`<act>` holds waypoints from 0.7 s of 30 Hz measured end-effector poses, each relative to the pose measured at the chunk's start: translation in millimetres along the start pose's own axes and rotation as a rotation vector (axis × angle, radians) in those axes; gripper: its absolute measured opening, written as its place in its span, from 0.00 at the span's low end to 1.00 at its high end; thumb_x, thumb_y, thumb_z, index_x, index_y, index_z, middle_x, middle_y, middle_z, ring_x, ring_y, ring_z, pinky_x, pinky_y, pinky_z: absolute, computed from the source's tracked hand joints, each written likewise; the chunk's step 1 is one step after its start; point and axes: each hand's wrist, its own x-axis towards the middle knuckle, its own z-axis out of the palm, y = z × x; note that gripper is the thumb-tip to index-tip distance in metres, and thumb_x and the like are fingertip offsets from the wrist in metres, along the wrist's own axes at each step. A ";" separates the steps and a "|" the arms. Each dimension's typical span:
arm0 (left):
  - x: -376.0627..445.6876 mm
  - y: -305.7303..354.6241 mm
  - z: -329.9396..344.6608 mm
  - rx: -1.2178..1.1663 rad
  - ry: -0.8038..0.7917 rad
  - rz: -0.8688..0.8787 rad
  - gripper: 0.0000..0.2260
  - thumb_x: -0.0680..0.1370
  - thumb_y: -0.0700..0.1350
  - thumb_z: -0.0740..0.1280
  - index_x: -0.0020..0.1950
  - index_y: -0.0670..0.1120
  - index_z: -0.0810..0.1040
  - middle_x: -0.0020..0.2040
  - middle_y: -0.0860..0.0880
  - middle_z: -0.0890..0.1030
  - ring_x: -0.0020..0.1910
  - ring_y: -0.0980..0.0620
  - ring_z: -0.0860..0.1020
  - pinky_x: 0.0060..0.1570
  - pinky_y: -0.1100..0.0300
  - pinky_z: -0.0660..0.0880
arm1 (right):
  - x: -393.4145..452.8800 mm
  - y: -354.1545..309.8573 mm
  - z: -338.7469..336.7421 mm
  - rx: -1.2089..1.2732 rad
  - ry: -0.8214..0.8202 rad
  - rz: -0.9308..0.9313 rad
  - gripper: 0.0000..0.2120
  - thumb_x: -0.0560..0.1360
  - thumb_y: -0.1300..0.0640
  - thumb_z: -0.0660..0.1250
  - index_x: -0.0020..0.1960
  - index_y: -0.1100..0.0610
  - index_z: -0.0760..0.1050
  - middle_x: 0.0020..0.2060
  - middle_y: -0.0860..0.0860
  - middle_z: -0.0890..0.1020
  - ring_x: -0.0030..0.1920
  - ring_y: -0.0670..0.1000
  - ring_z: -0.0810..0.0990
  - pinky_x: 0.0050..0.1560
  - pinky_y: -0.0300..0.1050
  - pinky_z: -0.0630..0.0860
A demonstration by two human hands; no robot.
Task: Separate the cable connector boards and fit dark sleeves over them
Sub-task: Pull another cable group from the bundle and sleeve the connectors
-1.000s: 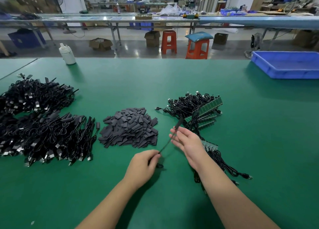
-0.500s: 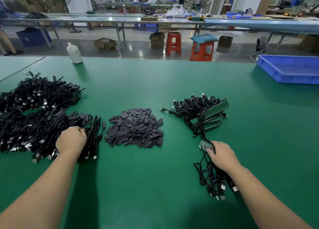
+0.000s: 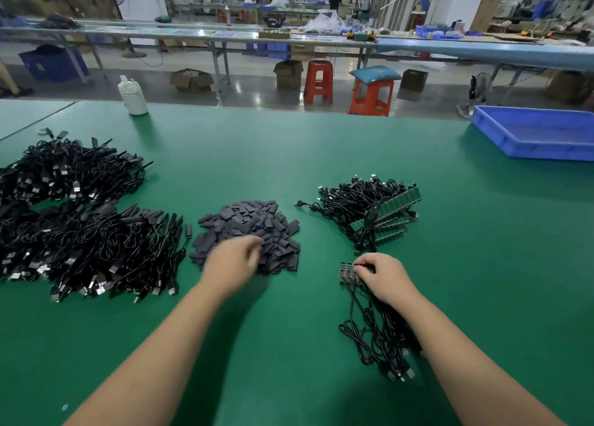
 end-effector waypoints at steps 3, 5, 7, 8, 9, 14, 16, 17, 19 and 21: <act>-19.6 60.0 39.7 -0.315 -0.246 0.010 0.18 0.80 0.53 0.65 0.70 0.53 0.74 0.56 0.55 0.83 0.45 0.60 0.81 0.46 0.72 0.72 | -2.3 -12.2 4.8 0.009 -0.008 -0.029 0.06 0.79 0.52 0.66 0.53 0.47 0.82 0.45 0.42 0.83 0.46 0.50 0.82 0.49 0.46 0.79; -28.5 88.8 60.2 -0.440 -0.347 -0.039 0.21 0.79 0.54 0.65 0.72 0.52 0.71 0.57 0.54 0.82 0.49 0.58 0.81 0.53 0.67 0.75 | -3.0 -16.4 6.0 0.024 0.008 -0.045 0.06 0.78 0.52 0.67 0.52 0.46 0.82 0.46 0.41 0.84 0.45 0.47 0.81 0.51 0.46 0.78; -31.7 106.0 71.1 -0.465 -0.361 -0.079 0.15 0.80 0.53 0.65 0.65 0.50 0.76 0.51 0.51 0.84 0.47 0.52 0.82 0.56 0.55 0.78 | -3.6 -18.8 4.6 0.046 0.022 -0.063 0.05 0.77 0.52 0.67 0.50 0.45 0.81 0.43 0.40 0.83 0.44 0.44 0.80 0.50 0.45 0.78; -31.4 111.0 72.8 -0.467 -0.338 -0.098 0.10 0.80 0.53 0.65 0.57 0.49 0.79 0.46 0.49 0.85 0.44 0.49 0.82 0.53 0.52 0.78 | -3.8 -19.2 3.4 0.057 0.027 -0.081 0.05 0.77 0.51 0.68 0.49 0.44 0.81 0.42 0.39 0.82 0.44 0.43 0.80 0.49 0.45 0.78; -30.6 114.5 73.2 -0.478 -0.313 -0.120 0.08 0.80 0.51 0.65 0.50 0.48 0.79 0.41 0.49 0.85 0.42 0.48 0.82 0.50 0.50 0.78 | -4.0 -19.2 1.8 0.063 0.032 -0.102 0.04 0.76 0.50 0.69 0.49 0.44 0.82 0.42 0.39 0.82 0.45 0.43 0.79 0.49 0.45 0.78; -29.9 125.4 71.1 -0.447 -0.234 -0.169 0.10 0.79 0.51 0.65 0.40 0.49 0.78 0.36 0.51 0.84 0.38 0.49 0.82 0.42 0.53 0.79 | -6.7 -19.7 -3.3 0.006 0.113 -0.125 0.05 0.75 0.44 0.69 0.44 0.42 0.82 0.38 0.39 0.77 0.43 0.43 0.76 0.42 0.44 0.74; -30.1 129.9 70.9 -0.406 -0.188 -0.168 0.10 0.79 0.52 0.65 0.41 0.50 0.79 0.35 0.52 0.84 0.37 0.48 0.81 0.39 0.54 0.79 | -7.2 -22.7 -3.3 -0.051 0.158 -0.139 0.07 0.76 0.44 0.67 0.45 0.42 0.82 0.37 0.40 0.76 0.40 0.44 0.75 0.35 0.42 0.69; -29.9 131.8 71.0 -0.384 -0.168 -0.163 0.10 0.79 0.52 0.64 0.42 0.49 0.79 0.36 0.51 0.84 0.37 0.47 0.81 0.39 0.53 0.79 | -7.5 -24.5 -3.2 -0.070 0.179 -0.145 0.07 0.77 0.44 0.66 0.45 0.43 0.83 0.36 0.41 0.75 0.40 0.45 0.75 0.34 0.41 0.67; -30.0 135.0 72.1 -0.360 -0.144 -0.155 0.11 0.80 0.52 0.64 0.42 0.48 0.78 0.36 0.50 0.84 0.37 0.46 0.81 0.40 0.52 0.79 | -8.3 -25.7 -3.2 -0.082 0.210 -0.149 0.08 0.78 0.45 0.66 0.46 0.45 0.83 0.37 0.42 0.75 0.40 0.46 0.75 0.33 0.41 0.66; -31.4 135.9 71.7 -0.358 -0.113 -0.165 0.12 0.80 0.52 0.64 0.40 0.46 0.76 0.36 0.49 0.83 0.38 0.47 0.81 0.41 0.52 0.78 | -9.5 -23.7 -3.8 -0.068 0.225 -0.151 0.09 0.78 0.46 0.65 0.47 0.46 0.83 0.39 0.43 0.77 0.41 0.47 0.75 0.37 0.43 0.67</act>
